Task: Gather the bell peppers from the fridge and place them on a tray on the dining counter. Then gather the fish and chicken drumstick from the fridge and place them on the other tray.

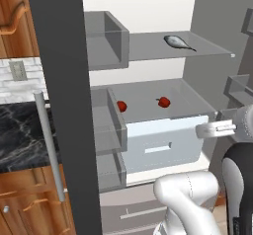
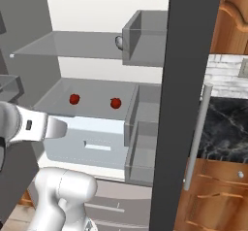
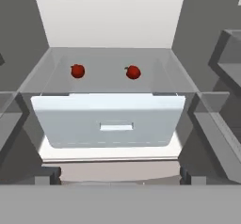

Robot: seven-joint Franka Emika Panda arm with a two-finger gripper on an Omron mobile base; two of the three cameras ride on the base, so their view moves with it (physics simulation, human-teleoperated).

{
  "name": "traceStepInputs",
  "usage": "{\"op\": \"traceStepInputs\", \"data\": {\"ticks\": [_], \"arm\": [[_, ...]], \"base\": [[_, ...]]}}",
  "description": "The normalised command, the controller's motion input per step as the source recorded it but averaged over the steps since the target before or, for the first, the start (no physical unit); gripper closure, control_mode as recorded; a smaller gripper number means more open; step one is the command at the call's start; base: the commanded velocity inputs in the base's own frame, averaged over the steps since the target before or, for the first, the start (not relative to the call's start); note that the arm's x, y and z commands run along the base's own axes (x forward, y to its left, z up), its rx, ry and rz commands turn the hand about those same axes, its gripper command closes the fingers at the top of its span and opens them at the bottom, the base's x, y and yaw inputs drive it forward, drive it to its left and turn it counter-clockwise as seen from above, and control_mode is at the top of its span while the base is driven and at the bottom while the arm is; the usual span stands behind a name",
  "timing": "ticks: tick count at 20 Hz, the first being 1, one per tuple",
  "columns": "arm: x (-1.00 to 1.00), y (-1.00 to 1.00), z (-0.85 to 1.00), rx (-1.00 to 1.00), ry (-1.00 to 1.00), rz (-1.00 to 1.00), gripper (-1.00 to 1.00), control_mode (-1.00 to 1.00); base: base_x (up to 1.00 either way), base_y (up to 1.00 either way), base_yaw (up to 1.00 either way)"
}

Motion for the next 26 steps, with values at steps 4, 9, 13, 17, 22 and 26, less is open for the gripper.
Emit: {"op": "traceStepInputs", "data": {"ticks": [4, 9, 13, 17, 22, 26], "arm": [[-0.72, -0.13, 0.61, -0.1, -0.08, 0.0, -1.0, -1.0], [-0.06, -0.03, 0.69, -0.08, -0.02, 0.0, -1.0, -1.0], [0.34, 0.0, 0.53, -0.02, 0.02, 0.0, -1.0, -1.0], [0.72, -0.04, 0.21, 0.0, 0.04, 0.0, -1.0, -1.0], [0.94, -0.01, 0.0, 0.0, 0.01, 0.0, -1.0, -1.0], [0.87, -0.12, 0.11, 0.0, 0.0, 0.0, -1.0, -1.0]], "base": [[0.0, 0.0, 0.0], [0.0, 0.0, 0.0], [0.0, 0.0, 0.0], [0.0, 0.0, 0.0], [0.0, 0.0, 0.0], [0.0, 0.0, 0.0]]}}
